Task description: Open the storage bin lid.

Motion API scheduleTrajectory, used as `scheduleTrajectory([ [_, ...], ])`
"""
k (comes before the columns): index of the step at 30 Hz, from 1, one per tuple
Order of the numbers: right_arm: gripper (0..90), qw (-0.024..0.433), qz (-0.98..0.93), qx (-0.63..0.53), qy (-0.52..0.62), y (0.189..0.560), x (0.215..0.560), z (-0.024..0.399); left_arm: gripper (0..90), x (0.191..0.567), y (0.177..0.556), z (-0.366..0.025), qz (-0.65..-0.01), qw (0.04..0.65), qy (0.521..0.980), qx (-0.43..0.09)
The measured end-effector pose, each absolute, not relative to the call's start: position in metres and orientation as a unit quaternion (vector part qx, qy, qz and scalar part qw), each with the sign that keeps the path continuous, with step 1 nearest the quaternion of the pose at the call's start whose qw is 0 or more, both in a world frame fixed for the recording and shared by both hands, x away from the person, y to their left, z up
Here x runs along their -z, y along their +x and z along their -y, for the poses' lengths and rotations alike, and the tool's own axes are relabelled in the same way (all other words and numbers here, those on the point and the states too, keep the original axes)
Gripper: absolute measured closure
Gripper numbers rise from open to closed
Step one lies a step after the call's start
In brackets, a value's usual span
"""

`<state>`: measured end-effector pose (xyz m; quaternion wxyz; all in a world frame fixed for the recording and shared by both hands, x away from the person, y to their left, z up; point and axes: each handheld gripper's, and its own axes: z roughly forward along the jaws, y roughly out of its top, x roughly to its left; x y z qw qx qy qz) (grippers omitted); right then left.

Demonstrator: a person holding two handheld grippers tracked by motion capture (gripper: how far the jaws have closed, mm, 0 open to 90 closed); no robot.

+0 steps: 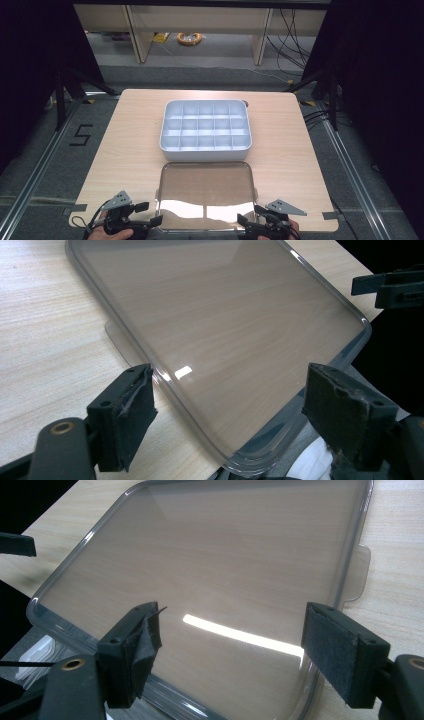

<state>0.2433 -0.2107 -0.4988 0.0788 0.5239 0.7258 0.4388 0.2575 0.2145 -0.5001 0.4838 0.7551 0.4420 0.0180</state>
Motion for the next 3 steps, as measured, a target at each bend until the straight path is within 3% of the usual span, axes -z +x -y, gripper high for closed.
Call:
scheduleTrajectory([
  [3,24.6,0.068,-0.721,-0.442,0.530,0.2422,0.4981,0.2097,19.9,0.5011,0.2575,-0.2141,-0.444,0.486,0.752,-0.019],
])
